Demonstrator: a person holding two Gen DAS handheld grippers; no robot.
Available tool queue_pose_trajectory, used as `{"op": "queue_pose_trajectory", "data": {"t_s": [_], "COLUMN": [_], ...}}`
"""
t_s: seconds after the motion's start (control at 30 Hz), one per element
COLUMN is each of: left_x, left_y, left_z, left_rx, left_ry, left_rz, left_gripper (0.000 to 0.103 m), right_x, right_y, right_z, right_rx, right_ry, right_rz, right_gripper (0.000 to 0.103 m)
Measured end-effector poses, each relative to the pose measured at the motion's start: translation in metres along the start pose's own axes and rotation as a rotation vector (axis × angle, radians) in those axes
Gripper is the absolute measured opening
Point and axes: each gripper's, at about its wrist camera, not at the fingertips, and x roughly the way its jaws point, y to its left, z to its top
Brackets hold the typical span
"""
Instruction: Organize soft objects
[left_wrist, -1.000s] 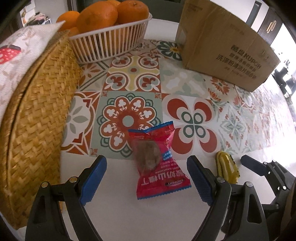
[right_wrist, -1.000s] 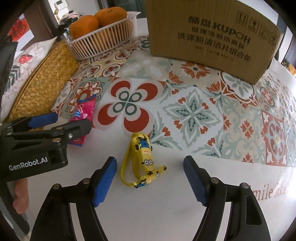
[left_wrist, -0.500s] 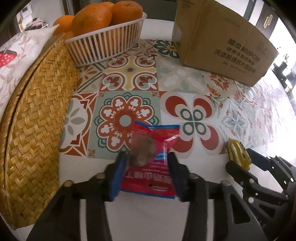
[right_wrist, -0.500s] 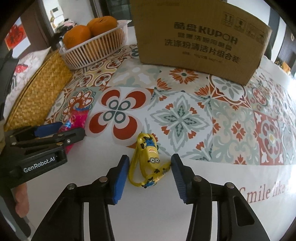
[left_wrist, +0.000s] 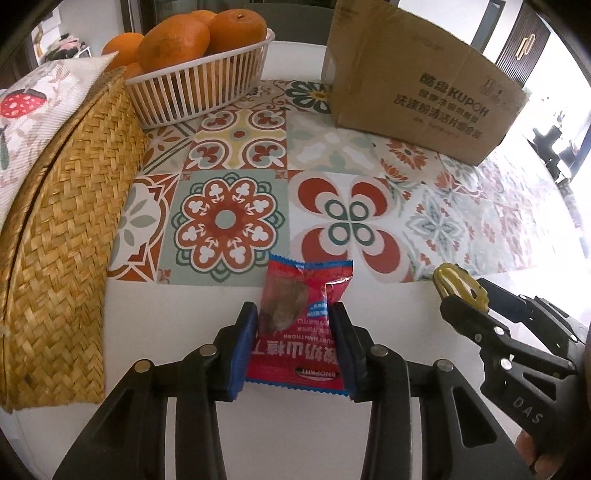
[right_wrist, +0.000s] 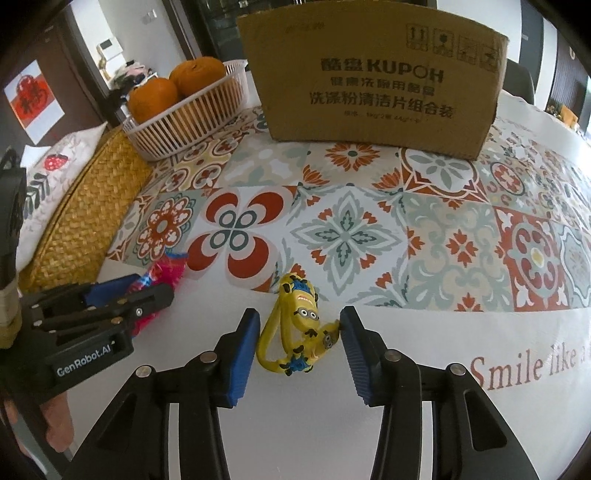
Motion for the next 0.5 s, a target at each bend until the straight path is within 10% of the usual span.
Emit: {"op": "queue_pose_trajectory", "data": {"t_s": [0.1,0.5], "left_x": [-0.008,-0.027], "left_y": [-0.005,-0.018], "left_z": [-0.001,-0.004], "left_rx": [0.007,0.021], "left_ry": [-0.016,-0.052], "left_rz": [-0.001,-0.024], "left_gripper": [0.036,0.032], "right_x": [-0.007,-0.023], "right_y": [-0.003,-0.013], "right_z": [-0.001,-0.006], "right_rx": [0.008,0.04], "right_ry": [-0.02,-0.048], "right_rz": [0.01,0.031], "right_gripper": [0.027,0.027]}}
